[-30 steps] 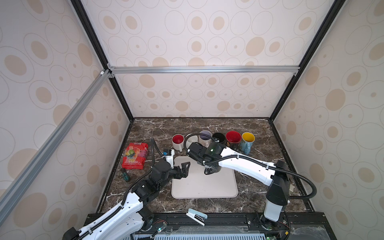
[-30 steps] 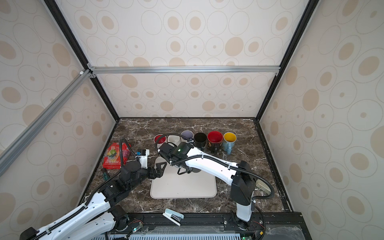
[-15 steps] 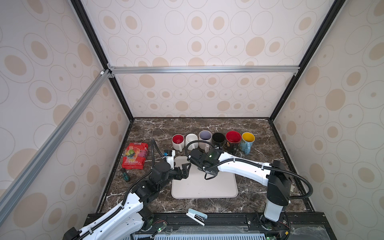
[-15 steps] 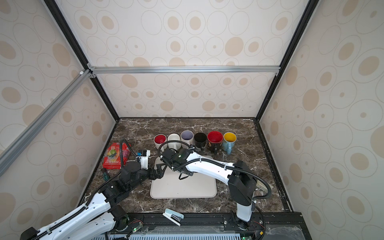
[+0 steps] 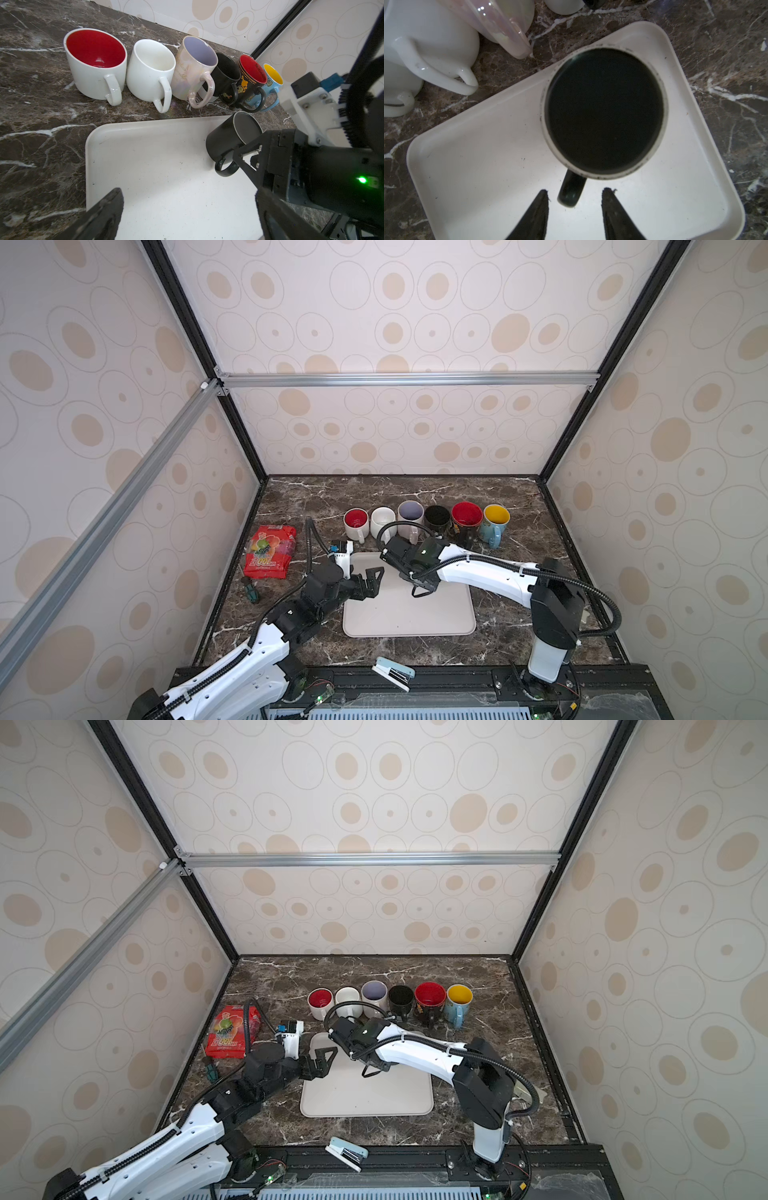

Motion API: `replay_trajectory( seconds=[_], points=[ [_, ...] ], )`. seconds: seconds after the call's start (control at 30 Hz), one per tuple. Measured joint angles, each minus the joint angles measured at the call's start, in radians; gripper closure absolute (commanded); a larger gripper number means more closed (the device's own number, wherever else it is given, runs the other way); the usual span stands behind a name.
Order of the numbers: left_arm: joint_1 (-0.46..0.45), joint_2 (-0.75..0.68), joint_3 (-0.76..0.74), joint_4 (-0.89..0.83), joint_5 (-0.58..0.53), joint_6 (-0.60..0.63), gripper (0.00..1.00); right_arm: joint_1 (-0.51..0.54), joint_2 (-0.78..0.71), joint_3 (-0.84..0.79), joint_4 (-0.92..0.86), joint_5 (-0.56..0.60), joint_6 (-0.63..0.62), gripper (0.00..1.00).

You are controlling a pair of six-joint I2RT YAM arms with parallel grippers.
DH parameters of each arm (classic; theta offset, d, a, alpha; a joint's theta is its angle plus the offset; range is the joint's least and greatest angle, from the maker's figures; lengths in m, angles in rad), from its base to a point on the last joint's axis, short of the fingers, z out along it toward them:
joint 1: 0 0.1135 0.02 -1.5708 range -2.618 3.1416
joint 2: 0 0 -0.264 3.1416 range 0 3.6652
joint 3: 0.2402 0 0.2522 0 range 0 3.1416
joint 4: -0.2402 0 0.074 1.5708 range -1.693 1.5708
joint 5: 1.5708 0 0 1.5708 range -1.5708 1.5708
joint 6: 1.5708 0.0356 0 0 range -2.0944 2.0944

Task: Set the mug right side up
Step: 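Lower the right gripper onto the upside-down black mug's base and close, then lift the black mug off the tray with the right gripper while the left approaches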

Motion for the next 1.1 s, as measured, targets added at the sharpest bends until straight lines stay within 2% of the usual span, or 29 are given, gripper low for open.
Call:
replay_trajectory(
  seconds=[0.13,0.37,0.7,0.97,1.1],
  points=[
    [0.0,0.001,0.0,0.0,0.0,0.0,0.0,-0.015,0.0,-0.057,0.034,-0.002,-0.008,0.61],
    [0.0,0.008,0.0,0.0,0.0,0.0,0.0,-0.039,-0.028,-0.16,0.081,-0.023,-0.046,0.59],
    [0.001,0.021,-0.004,0.016,0.005,0.0,0.0,-0.051,-0.125,-0.214,0.169,-0.053,-0.273,0.54],
    [0.001,0.041,-0.011,0.031,0.015,0.0,0.0,-0.063,-0.126,-0.226,0.168,-0.045,-0.3,0.58],
    [0.001,0.057,-0.011,0.039,0.026,0.0,0.0,-0.072,-0.126,-0.227,0.17,-0.044,-0.307,0.65]
  ],
)
